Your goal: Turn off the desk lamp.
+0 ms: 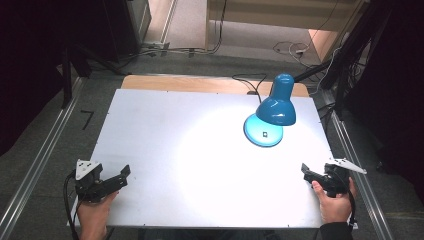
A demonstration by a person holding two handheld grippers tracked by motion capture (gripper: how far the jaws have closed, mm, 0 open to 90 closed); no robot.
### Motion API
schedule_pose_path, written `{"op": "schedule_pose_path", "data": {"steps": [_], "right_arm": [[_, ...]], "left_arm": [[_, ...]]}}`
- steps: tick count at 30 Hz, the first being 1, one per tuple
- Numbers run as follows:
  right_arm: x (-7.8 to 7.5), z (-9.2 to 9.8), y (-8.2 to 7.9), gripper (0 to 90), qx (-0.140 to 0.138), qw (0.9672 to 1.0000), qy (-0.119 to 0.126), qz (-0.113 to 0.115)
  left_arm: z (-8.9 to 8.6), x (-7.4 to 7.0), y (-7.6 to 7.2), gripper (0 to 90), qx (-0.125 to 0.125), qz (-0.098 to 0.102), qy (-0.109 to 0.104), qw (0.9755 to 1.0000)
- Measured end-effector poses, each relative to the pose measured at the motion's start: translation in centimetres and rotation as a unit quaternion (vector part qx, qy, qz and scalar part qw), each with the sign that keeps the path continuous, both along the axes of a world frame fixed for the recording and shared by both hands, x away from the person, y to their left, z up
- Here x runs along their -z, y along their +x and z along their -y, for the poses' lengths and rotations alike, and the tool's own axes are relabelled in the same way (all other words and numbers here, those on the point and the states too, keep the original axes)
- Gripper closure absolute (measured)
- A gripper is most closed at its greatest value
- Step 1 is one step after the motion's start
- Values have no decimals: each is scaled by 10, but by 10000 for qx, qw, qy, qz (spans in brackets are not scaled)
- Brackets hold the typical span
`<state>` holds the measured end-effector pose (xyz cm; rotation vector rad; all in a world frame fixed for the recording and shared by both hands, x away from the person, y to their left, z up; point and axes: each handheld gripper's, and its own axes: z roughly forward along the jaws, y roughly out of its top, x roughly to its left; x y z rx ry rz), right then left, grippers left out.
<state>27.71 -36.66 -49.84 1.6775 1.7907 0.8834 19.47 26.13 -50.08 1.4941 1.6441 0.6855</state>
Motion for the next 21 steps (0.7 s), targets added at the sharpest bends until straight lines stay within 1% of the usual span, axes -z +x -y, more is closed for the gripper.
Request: {"op": "schedule_pose_path", "data": {"steps": [3,5,15,16,21], "right_arm": [[-2,-1,-2,120,-10,10000,32,49],[-3,-3,-2,124,-82,9999,7,96],[-7,-7,-2,128,-158,9996,-46,213],[-7,-8,-1,128,-146,9997,7,178],[-8,-9,0,128,-157,9996,50,210]], "left_arm": [[0,0,0,72,-4,1,22,10000],[1,-1,-1,72,-19,18,27,10000],[2,-1,-1,72,-53,49,93,9999],[2,-1,-1,72,-54,50,101,9999],[1,-1,-1,72,-81,63,121,9999]]}}
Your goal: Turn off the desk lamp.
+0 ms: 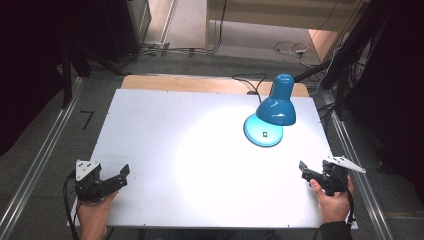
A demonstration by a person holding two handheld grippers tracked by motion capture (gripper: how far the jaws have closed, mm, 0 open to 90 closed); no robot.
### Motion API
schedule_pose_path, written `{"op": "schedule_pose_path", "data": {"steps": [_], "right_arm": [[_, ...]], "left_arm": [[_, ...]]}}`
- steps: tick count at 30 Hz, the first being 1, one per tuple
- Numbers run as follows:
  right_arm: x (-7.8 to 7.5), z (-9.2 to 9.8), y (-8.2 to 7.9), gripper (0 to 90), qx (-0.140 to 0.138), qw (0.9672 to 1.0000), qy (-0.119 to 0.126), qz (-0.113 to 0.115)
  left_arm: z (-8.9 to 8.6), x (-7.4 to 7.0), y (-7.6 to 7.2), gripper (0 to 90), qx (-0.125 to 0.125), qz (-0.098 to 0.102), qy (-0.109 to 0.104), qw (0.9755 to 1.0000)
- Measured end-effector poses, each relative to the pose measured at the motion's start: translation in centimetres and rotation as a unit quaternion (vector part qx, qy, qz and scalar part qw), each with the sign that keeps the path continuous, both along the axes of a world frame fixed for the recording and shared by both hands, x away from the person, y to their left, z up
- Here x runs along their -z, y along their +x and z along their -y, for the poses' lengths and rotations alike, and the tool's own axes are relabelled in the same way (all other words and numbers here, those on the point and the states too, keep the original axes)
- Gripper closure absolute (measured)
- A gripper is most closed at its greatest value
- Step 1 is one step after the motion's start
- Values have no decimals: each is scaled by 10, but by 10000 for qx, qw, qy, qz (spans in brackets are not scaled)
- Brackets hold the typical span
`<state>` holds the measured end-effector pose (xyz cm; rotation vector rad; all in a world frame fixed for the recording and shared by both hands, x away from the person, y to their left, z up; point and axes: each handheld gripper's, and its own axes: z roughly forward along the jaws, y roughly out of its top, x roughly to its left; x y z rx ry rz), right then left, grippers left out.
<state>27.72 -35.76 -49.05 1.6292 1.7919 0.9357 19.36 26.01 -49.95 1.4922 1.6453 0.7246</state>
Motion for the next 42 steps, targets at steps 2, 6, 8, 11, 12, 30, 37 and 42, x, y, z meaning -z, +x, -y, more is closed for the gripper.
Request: {"op": "schedule_pose_path", "data": {"steps": [2,6,8,11,12,30,37,42], "right_arm": [[-1,-1,1,128,-27,10000,2,0],[-1,-5,3,136,-99,10000,-1,-12],[0,-5,3,136,-127,9999,-8,-18],[0,-7,5,136,-155,9999,27,-37],[-1,-8,6,136,-173,9998,37,-39],[-4,-30,15,141,-459,9989,83,-65],[-4,-36,21,169,-540,9985,63,-55],[-4,-45,25,172,-572,9983,58,-84]], "left_arm": [[0,0,0,72,1,-7,4,10000],[1,0,0,72,-37,9,43,10000],[1,0,0,72,-40,2,47,10000],[0,0,1,72,-39,-17,52,10000],[0,1,1,72,-33,-17,47,10000],[0,1,1,72,-72,-11,33,10000],[-1,1,1,72,-45,-24,4,10000],[0,0,1,72,-9,-8,8,10000]]}}
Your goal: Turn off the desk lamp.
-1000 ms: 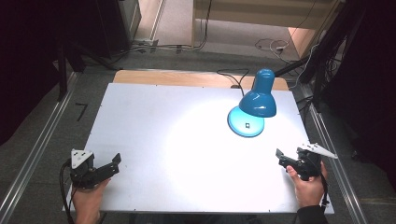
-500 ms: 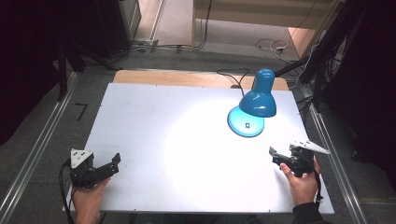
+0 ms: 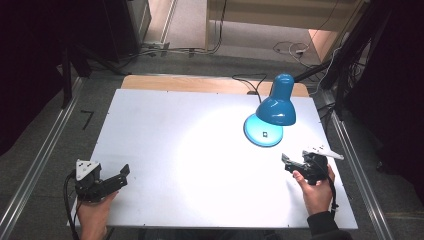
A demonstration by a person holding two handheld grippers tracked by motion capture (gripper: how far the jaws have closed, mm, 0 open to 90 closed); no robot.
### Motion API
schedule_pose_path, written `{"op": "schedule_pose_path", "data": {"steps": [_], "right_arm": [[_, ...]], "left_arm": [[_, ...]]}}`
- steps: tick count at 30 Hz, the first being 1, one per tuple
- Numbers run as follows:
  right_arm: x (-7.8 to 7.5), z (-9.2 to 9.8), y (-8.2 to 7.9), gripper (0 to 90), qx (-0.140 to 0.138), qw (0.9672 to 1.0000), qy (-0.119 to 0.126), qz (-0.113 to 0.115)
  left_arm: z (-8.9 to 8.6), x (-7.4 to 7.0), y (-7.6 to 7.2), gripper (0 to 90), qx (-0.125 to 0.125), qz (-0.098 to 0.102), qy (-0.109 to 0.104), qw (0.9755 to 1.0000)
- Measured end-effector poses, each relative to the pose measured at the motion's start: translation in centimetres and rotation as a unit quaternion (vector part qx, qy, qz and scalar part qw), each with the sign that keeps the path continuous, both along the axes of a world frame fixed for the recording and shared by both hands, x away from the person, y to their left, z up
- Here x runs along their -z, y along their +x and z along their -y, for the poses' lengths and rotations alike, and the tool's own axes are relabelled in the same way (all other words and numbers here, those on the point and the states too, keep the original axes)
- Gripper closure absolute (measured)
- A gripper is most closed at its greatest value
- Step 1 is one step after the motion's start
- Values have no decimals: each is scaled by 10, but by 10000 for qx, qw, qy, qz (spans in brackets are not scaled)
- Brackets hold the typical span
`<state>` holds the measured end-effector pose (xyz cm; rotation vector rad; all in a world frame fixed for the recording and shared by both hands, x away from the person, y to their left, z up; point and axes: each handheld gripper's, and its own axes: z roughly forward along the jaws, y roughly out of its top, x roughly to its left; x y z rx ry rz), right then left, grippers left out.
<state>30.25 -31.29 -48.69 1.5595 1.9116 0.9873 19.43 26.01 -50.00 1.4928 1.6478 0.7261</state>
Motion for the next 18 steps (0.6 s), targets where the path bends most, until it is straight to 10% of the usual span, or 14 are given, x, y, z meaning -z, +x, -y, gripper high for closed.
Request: {"op": "schedule_pose_path", "data": {"steps": [18], "right_arm": [[-4,-17,16,259,-57,9999,-5,91]], "left_arm": [[-1,-1,-1,72,2,14,-35,10000]]}}
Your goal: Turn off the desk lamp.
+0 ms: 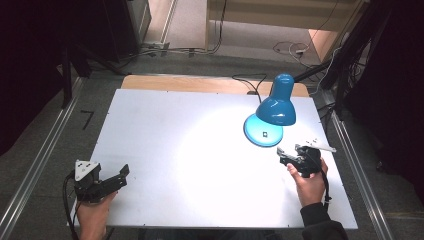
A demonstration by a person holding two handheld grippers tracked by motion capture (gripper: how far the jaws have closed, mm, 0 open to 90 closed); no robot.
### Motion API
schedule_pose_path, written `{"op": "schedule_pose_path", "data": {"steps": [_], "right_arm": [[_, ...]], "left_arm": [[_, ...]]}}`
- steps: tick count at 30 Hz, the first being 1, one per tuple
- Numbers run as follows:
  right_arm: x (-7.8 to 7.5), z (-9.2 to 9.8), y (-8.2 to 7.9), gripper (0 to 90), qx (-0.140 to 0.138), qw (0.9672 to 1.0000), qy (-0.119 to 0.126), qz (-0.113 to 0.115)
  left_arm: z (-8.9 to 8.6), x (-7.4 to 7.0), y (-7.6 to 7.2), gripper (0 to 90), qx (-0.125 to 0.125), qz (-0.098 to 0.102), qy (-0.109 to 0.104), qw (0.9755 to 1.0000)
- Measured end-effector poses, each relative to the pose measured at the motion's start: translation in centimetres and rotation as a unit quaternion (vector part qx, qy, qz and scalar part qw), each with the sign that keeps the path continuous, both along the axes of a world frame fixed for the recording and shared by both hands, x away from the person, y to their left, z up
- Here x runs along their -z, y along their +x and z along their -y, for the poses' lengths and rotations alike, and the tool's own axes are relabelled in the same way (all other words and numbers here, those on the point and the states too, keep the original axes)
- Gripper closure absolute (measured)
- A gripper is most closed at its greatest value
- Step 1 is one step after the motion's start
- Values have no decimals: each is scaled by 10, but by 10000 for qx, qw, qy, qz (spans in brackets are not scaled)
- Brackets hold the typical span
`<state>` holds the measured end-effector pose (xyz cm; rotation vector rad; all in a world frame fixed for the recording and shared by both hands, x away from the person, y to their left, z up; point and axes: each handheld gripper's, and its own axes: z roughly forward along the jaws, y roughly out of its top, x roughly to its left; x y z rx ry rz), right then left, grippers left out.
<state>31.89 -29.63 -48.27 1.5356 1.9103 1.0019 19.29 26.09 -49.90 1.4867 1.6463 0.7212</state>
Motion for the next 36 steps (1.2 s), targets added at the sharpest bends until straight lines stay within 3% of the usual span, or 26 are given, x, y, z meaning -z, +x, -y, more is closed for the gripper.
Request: {"op": "schedule_pose_path", "data": {"steps": [5,13,14,15,19,28,36], "right_arm": [[1,-9,6,280,7,9999,-45,92],[1,-26,15,393,-82,9997,-80,205],[1,-27,17,463,-104,9996,81,252],[1,-27,17,463,-104,9996,81,252],[3,-30,20,630,-84,9995,137,266],[9,-34,28,877,-136,9989,291,345],[12,-37,37,881,-111,9988,373,294]], "left_arm": [[0,0,0,72,-4,15,-6,10000],[-1,-1,-1,72,2,39,-35,10000],[-2,-1,-1,73,11,41,-42,10000],[-2,-1,-1,73,14,44,-44,10000],[-1,-1,-1,73,20,49,-50,10000],[-1,-1,-1,74,37,51,-52,10000],[-1,0,-1,74,48,49,-64,10000]]}}
